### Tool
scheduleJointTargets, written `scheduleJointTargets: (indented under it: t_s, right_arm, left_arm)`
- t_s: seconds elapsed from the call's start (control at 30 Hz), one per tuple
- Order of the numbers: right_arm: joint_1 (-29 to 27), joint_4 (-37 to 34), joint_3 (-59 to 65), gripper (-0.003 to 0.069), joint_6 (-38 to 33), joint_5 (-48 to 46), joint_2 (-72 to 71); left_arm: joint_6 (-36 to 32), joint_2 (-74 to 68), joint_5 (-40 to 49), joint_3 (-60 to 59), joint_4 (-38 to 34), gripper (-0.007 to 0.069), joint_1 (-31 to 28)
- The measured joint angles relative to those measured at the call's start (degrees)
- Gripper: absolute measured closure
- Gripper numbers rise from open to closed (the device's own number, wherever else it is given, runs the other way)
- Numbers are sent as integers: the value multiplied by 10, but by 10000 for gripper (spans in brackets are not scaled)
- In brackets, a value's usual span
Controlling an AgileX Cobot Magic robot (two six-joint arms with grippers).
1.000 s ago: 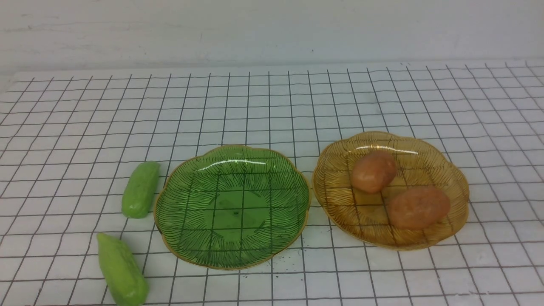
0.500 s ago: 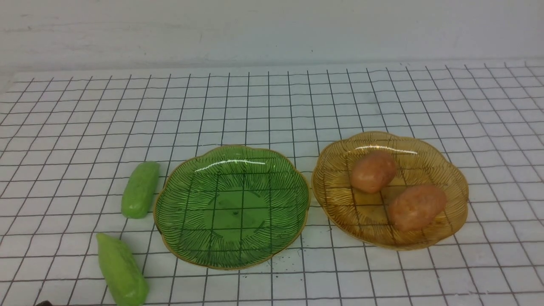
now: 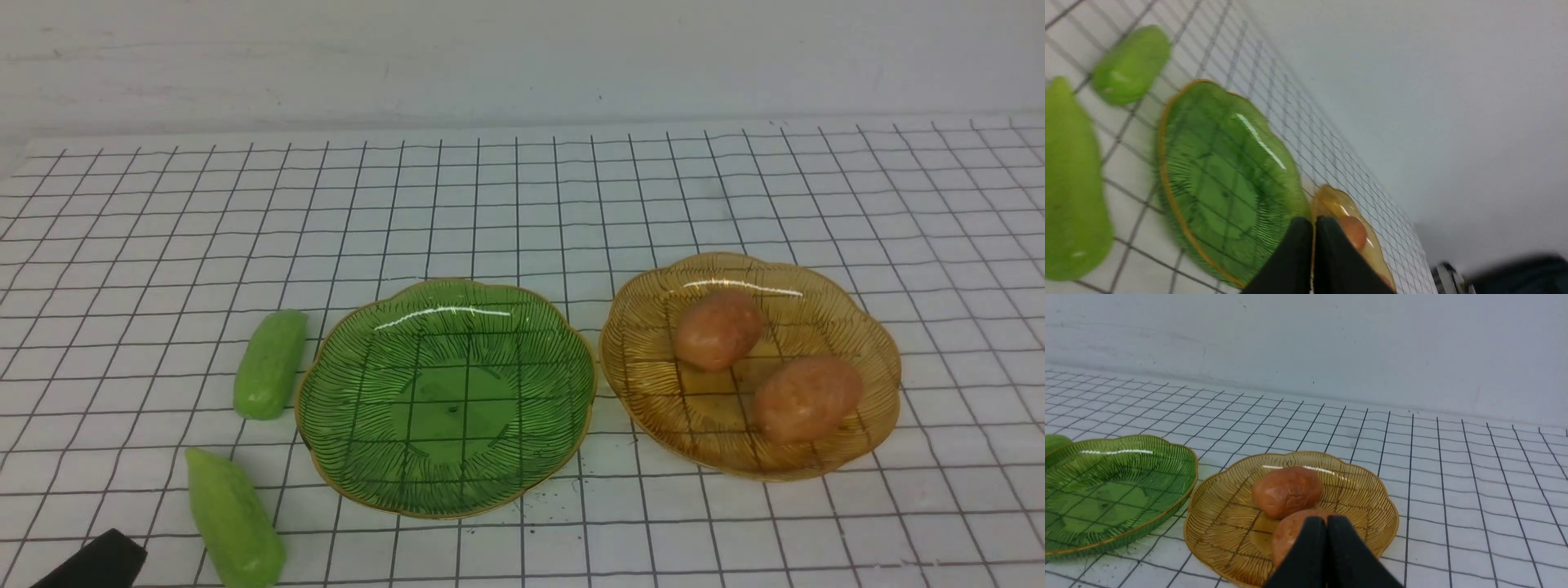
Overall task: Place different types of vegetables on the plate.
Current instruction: 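Put the green cucumber next to the left plate into that plate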
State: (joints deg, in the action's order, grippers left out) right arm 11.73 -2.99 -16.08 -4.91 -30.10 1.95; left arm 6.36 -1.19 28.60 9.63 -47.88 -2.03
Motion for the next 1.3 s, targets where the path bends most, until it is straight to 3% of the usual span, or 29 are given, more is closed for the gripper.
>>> scheduleJointTargets:
  t_s: [0.17,0.27,0.47,0.57,0.7,0.73,0.77,0.9,1.13,1.3]
  right_arm:
    - [0,1,0,673,0,4,0]
    - [0,2,0,673,0,4,0]
    - [0,2,0,673,0,4,0]
    - [0,2,0,673,0,0,0]
    - [0,2,0,673,0,-9,0]
    - [0,2,0,673,0,-9,0]
    - [0,2,0,673,0,-11,0]
    - [0,4,0,673,0,-11,0]
    - [0,4,0,673,0,-13,0]
    - [0,4,0,673,0,-13,0]
  left_arm:
    - [-25,-127,126,106,89,632,0]
    - [-25,-266,240,165,196,631,0]
    - [-25,-489,273,231,304,577,0]
    - [-25,-565,271,250,311,510,0]
    - [-10,-687,250,293,312,348,0]
    - [-10,-691,249,295,312,348,0]
    - [-7,-725,236,311,312,284,0]
    - [-4,-781,186,328,310,181,0]
    - [-2,-835,103,329,290,146,0]
    - [-6,-870,89,329,284,174,0]
